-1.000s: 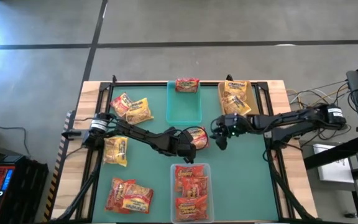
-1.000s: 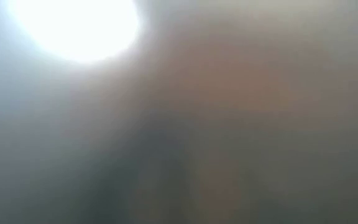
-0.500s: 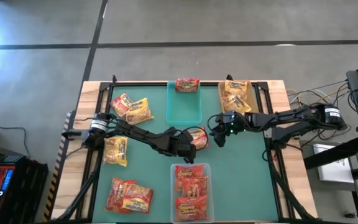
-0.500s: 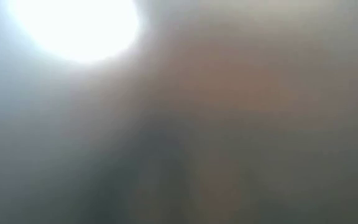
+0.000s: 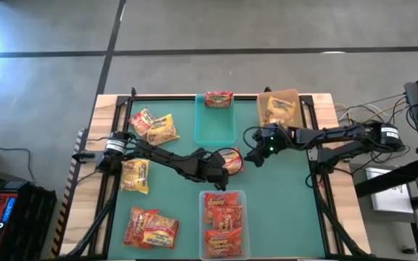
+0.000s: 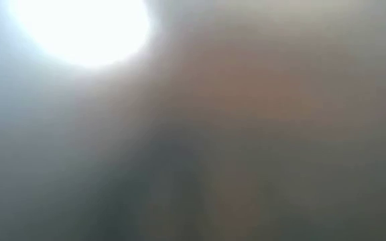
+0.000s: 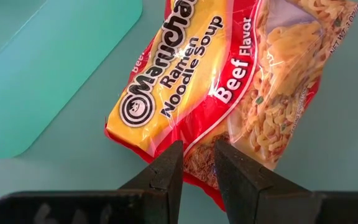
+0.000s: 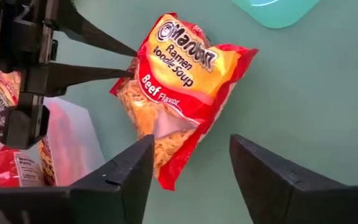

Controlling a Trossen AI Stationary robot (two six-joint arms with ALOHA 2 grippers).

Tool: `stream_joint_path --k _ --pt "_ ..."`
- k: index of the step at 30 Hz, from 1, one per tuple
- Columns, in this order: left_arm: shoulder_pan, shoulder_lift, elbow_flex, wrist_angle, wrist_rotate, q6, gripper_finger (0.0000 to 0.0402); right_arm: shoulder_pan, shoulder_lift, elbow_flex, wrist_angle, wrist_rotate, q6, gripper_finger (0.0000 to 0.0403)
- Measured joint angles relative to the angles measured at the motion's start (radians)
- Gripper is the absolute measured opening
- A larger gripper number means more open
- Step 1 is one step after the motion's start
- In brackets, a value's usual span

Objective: Sort Maruchan noodles
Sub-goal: Put the bottom right red noodle pack into the transparent green bin

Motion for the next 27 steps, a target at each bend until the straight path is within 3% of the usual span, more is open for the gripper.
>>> stream_joint_path --k 14,19,27 --pt "0.0 0.0 -0.001 0.0 0.0 0.005 0.0075 0.002 -0.005 0.136 -0.082 -0.009 -0.055 0.0215" --pt "0.0 0.0 -0.001 -0.001 0.0 0.005 0.0075 0.076 -0.005 0.115 -0.043 -0.002 0.139 0.0215" --pt "0.0 0.0 -0.002 0.0 0.0 0.006 0.0075 0.225 -0.004 0.011 0.135 0.133 0.332 0.0215"
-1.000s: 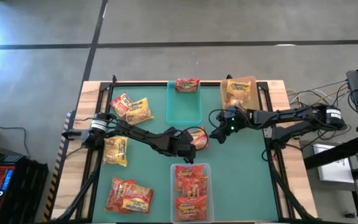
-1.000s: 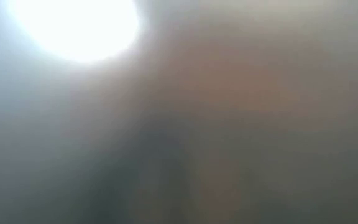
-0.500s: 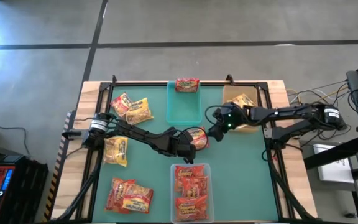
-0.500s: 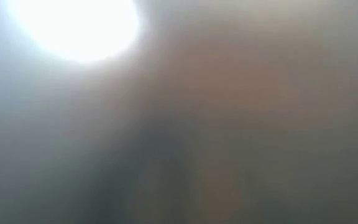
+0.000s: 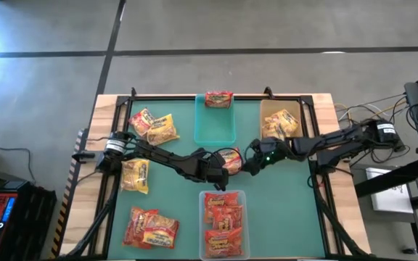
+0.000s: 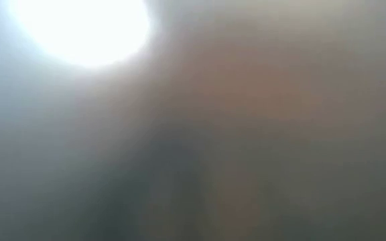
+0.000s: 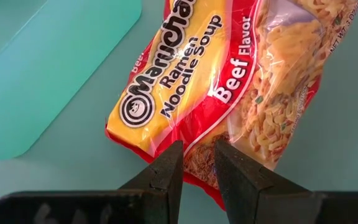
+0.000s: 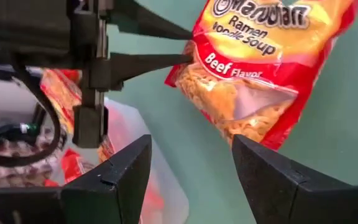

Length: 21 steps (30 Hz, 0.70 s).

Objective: Sort Maruchan noodles
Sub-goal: Put the bottom right red noodle pack into the transparent green bin

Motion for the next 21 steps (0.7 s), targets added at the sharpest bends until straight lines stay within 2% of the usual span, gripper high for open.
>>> stream_joint_path --k 7,12,15,18,21 --pt "0.0 0.0 0.0 0.0 0.0 0.021 0.0075 0.046 0.001 -0.103 0.059 0.159 0.131 0.0215" --pt "0.0 0.0 0.0 0.0 0.0 0.021 0.0075 0.047 0.001 -0.199 0.273 0.222 0.199 0.0215" --pt "0.0 0.0 0.0 0.0 0.0 0.021 0.0075 0.047 0.009 -0.23 0.294 0.276 0.223 0.0215" --pt "0.001 0.0 0.0 0.0 0.0 0.021 0.0075 0.047 0.037 -0.243 0.305 0.287 0.239 0.0215" --pt "0.001 0.0 0.0 0.0 0.001 0.021 0.0075 0.047 0.081 -0.24 0.399 0.287 0.222 0.0215"
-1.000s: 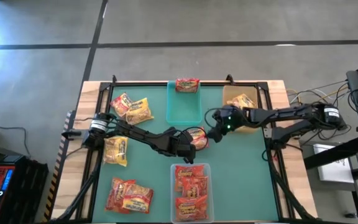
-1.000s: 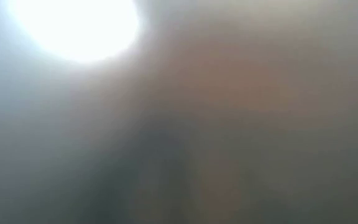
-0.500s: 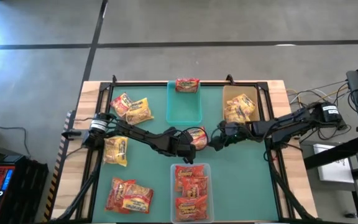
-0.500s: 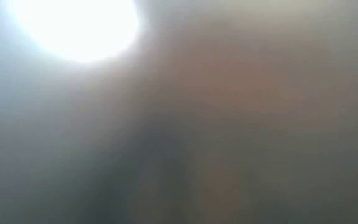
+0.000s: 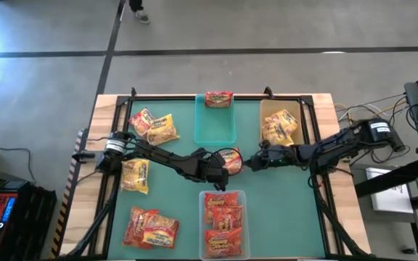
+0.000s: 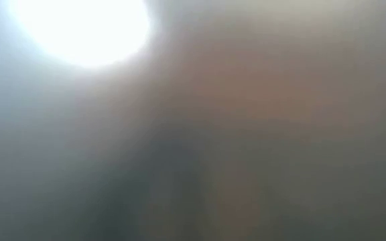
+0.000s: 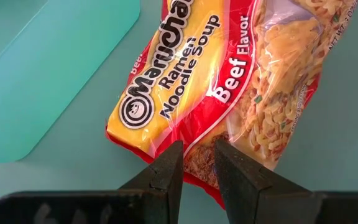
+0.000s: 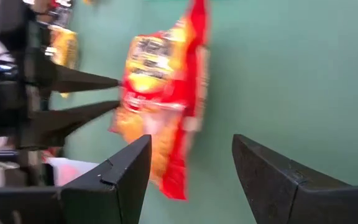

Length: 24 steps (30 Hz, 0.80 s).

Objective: Sort Maruchan noodles
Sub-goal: Put the bottom right red noodle pack into the transparent green bin

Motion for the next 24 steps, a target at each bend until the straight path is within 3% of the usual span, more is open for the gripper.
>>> stream_joint_path --k 10,24 --pt "0.0 0.0 0.0 0.0 0.0 0.0 0.0075 0.0 0.211 0.094 0.105 -0.005 -0.085 0.0215" --pt "0.001 0.0 -0.001 0.01 -0.002 0.0 0.0075 -0.003 0.272 0.153 0.131 -0.02 -0.173 0.0215"
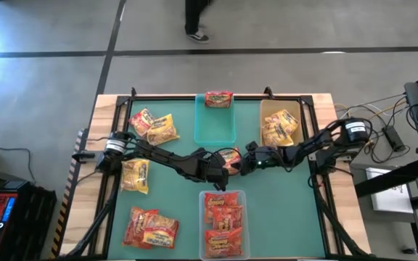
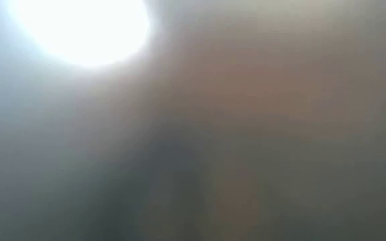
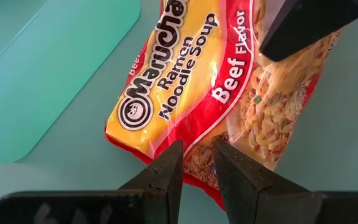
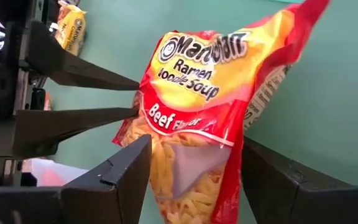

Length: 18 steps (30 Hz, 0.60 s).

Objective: Sort Maruchan noodles
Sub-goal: Put the bottom right red noodle pack into the transparent green bin

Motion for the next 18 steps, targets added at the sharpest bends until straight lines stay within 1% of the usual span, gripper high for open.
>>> stream_joint_path --k 4,7,18 --pt "0.0 0.0 0.0 0.003 -0.026 0.0 0.0075 0.0 0.018 0.007 0.001 0.005 -0.004 0.0213" --pt "-0.002 0.001 0.0 0.006 -0.055 0.001 0.0075 0.0 0.016 0.008 0.001 0.005 -0.008 0.0202" --pt "-0.001 0.001 -0.002 0.004 -0.09 0.001 0.0075 0.0 0.013 0.007 0.0 0.004 -0.034 0.0115"
